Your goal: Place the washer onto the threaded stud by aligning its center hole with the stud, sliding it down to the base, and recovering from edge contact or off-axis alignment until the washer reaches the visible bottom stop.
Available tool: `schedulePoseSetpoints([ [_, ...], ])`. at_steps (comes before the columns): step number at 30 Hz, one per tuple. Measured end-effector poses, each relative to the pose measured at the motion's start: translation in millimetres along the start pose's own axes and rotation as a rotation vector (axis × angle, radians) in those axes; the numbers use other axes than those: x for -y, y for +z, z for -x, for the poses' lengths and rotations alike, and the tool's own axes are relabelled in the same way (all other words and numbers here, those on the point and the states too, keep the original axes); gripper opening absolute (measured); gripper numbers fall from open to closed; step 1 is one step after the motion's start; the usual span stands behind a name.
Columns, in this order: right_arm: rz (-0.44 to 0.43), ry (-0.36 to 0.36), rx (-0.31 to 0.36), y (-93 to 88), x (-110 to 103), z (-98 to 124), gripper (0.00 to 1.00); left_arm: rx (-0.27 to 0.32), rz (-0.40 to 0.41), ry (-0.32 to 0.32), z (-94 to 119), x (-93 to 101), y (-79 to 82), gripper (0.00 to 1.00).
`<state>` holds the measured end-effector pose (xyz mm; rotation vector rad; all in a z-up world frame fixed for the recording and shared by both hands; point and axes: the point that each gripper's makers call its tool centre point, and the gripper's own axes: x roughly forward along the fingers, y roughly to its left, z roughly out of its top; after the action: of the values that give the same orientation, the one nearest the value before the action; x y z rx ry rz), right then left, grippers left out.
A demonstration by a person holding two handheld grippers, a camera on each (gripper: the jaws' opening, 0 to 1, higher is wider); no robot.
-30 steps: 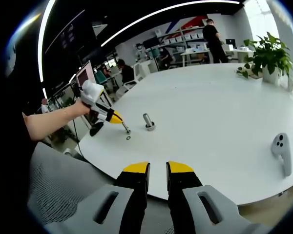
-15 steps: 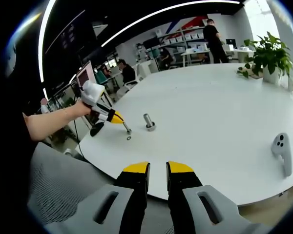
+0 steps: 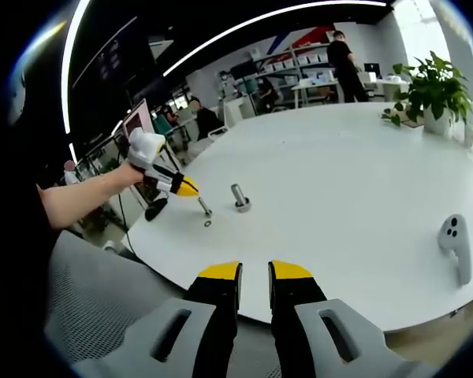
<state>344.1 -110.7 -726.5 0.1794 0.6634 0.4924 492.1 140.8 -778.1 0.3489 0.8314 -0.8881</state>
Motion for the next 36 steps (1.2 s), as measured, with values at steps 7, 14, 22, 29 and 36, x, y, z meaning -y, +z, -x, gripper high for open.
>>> schedulePoseSetpoints([
  [7,0.000,-0.002,0.000,0.0,0.6,0.2,0.16,0.093,-0.008,0.057,13.5,-0.3,11.5,0.02],
  [14,0.000,-0.001,-0.001,-0.1,0.2,0.3,0.16,0.174,0.059,0.094,20.1,-6.2,7.8,0.00],
  [22,0.000,-0.001,-0.005,-0.6,0.0,0.1,0.16,0.129,0.087,0.061,11.1,3.6,-17.4,0.00],
  [29,0.001,-0.001,-0.009,-1.3,0.3,0.1,0.16,0.054,0.080,0.002,-6.8,20.0,-40.6,0.00],
  [36,0.002,-0.003,-0.010,-1.2,-0.1,-0.1,0.16,-0.009,0.051,-0.037,-23.9,27.2,-53.5,0.00],
])
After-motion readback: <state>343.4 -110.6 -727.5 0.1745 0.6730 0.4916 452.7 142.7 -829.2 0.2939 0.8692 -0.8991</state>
